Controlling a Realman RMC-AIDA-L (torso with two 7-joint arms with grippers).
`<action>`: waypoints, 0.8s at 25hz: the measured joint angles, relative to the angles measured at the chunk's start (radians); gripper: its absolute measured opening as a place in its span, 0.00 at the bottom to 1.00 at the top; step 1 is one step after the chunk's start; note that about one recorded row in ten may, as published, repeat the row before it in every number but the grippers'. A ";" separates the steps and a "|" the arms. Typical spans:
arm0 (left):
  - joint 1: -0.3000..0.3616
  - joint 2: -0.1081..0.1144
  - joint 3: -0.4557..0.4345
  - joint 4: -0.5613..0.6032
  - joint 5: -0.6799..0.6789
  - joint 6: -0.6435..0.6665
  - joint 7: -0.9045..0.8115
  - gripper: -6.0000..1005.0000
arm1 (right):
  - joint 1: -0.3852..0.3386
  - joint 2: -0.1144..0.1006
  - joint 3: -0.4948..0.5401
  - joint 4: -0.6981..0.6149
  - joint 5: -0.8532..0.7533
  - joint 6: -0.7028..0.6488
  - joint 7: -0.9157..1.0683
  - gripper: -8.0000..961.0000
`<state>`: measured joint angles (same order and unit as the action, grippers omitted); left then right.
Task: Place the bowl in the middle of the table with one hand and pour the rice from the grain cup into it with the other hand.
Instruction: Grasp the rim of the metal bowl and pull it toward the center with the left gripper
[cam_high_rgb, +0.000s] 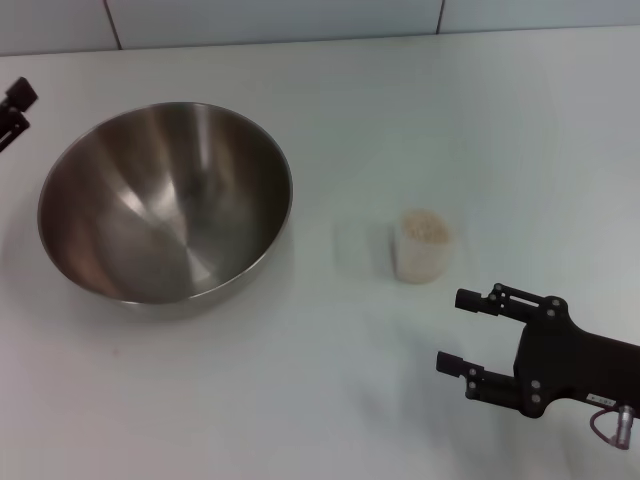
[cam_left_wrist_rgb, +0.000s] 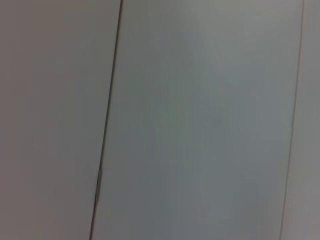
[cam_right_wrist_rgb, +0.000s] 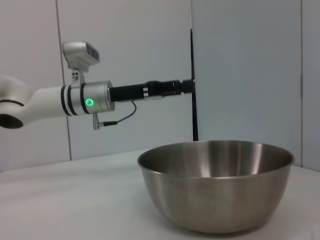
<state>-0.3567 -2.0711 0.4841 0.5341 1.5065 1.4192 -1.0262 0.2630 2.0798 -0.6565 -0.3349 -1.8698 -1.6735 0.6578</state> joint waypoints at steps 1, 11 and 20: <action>0.000 0.000 0.000 0.000 0.000 0.000 0.000 0.74 | 0.000 0.000 0.000 0.000 0.000 0.000 0.000 0.73; 0.088 0.001 0.343 0.367 0.136 -0.256 -0.458 0.73 | 0.004 0.000 0.005 0.001 0.000 0.010 0.000 0.73; 0.095 0.005 0.374 0.559 0.397 -0.238 -0.779 0.72 | 0.009 0.000 0.005 0.001 0.000 0.012 0.006 0.73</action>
<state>-0.2622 -2.0663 0.8582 1.0928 1.9032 1.1808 -1.8053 0.2718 2.0801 -0.6518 -0.3344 -1.8698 -1.6613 0.6641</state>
